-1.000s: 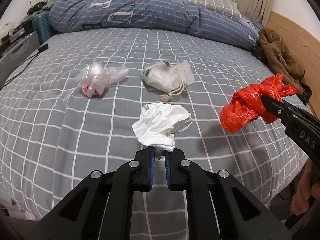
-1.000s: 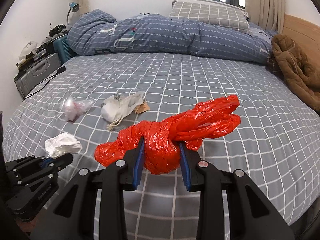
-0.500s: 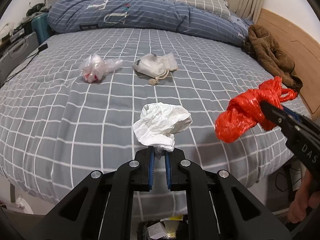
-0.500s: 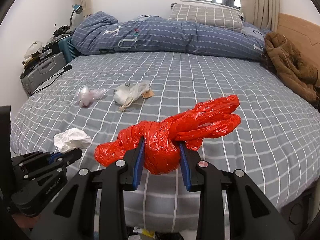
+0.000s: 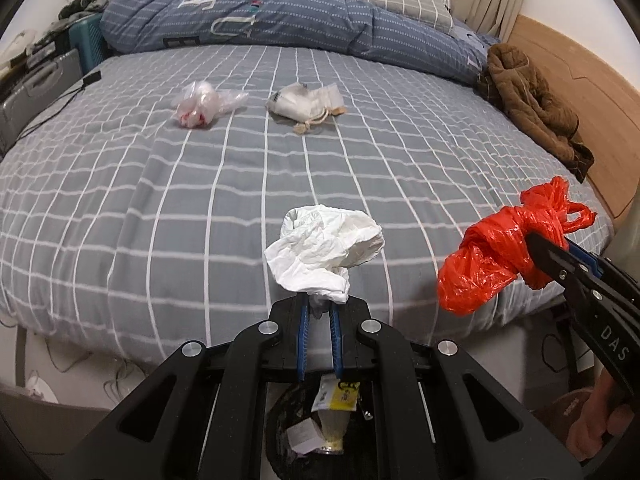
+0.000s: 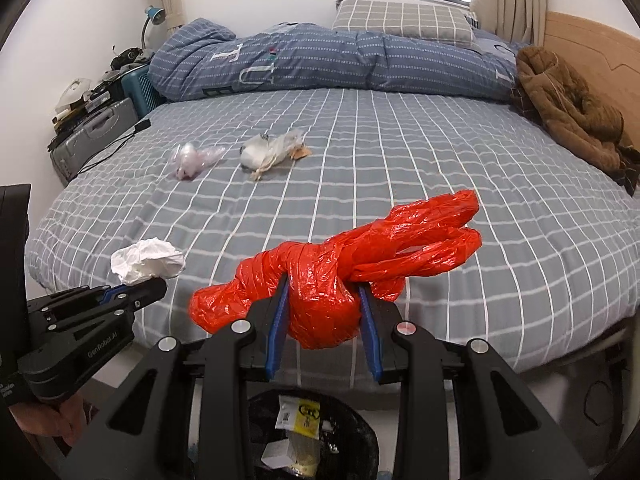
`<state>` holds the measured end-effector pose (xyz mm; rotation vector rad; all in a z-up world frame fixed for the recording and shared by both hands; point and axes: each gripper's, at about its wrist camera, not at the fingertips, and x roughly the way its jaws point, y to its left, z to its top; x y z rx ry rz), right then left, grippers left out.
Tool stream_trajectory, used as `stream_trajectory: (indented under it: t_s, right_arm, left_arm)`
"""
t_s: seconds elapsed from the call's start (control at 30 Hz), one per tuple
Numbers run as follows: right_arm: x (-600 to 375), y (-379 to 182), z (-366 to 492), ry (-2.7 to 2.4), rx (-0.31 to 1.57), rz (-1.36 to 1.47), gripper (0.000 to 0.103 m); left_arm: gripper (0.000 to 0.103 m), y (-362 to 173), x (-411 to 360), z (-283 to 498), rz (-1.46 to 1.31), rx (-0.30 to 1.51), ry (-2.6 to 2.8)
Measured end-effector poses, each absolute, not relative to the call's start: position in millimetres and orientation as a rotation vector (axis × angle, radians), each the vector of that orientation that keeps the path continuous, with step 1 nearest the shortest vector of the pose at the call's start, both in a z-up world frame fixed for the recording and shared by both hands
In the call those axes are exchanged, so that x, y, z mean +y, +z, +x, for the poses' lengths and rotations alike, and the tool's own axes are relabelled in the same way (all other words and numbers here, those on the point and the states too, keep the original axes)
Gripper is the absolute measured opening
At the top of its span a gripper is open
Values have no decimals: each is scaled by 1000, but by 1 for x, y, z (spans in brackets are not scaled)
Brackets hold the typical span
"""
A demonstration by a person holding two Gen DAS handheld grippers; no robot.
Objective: Collect trash
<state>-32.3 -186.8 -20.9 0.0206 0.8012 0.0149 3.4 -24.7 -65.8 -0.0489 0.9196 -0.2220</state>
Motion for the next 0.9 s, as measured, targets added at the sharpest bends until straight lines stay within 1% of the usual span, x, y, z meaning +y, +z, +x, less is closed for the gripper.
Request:
stream_trajectory:
  t_s: [0.57,0.73,0.9]
  right_arm:
    - [-175,-43,-96,16,878,24,31]
    - [-175,-59,-110,17,943,69,31]
    - [-174,-87,-116,18,1028,85,31]
  left_arm:
    - [8,-86,-4,-62,-59,974,-193]
    - [8,-102,1,-76,-88,1028,-190]
    - [8,-121,4,-79,-80,1063,-177]
